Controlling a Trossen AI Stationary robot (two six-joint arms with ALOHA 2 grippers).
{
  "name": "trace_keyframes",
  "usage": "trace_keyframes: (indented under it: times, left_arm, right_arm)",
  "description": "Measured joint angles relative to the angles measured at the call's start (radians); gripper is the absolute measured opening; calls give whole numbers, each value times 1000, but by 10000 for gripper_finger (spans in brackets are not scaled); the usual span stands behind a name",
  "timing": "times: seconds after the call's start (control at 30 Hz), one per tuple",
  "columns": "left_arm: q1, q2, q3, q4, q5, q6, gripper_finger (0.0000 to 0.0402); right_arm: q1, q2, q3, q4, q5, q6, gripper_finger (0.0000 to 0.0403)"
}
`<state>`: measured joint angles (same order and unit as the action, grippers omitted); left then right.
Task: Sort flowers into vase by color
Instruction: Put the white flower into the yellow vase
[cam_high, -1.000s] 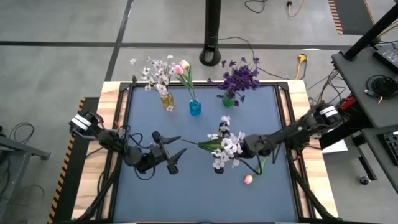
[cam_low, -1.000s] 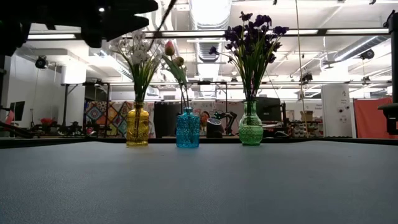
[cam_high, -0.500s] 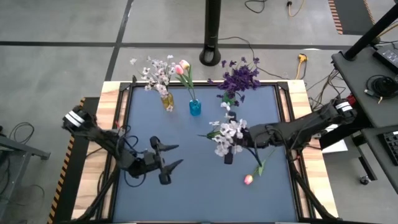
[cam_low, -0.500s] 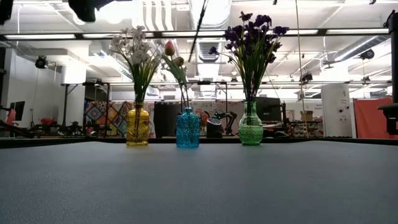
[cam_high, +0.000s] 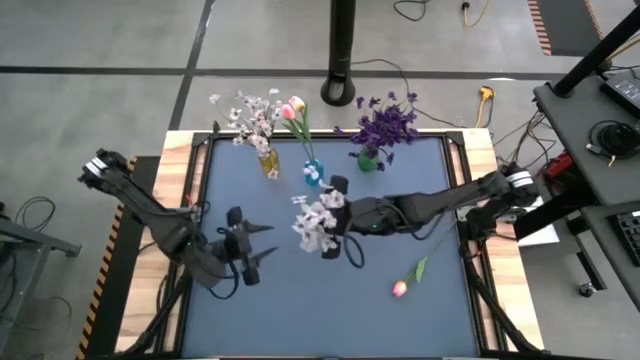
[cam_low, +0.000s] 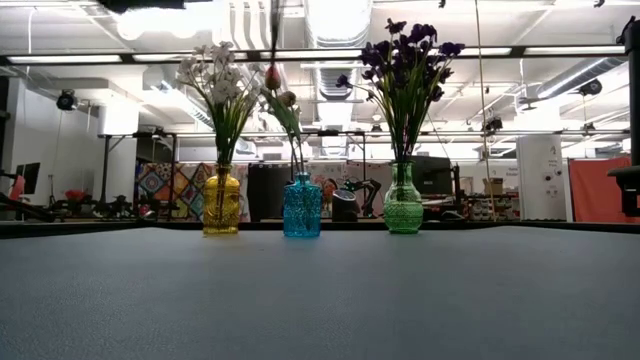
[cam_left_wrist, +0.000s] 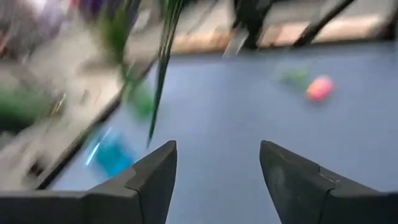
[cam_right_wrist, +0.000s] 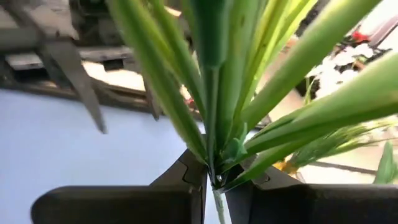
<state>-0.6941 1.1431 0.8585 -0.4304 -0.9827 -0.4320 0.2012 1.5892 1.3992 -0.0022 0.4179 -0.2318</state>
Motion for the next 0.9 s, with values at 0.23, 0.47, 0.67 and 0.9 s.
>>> trace_keyframes:
  times: [0.23, 0.47, 0.67, 0.9]
  left_arm:
    - [4, 9, 115, -738, -77, -530, 192]
    - [10, -25, 81, -830, -160, -548, 179]
    - [16, -84, 26, -825, -198, -549, 169]
    - [17, -134, -22, -699, -212, -550, 161]
  right_arm:
    - [-104, 83, 54, 54, -62, -84, 28]
    - [-275, 127, 53, 143, -261, -70, 28]
    - [-378, 189, 53, 257, -380, -73, 28]
    - [-407, 225, 52, 349, -421, -84, 28]
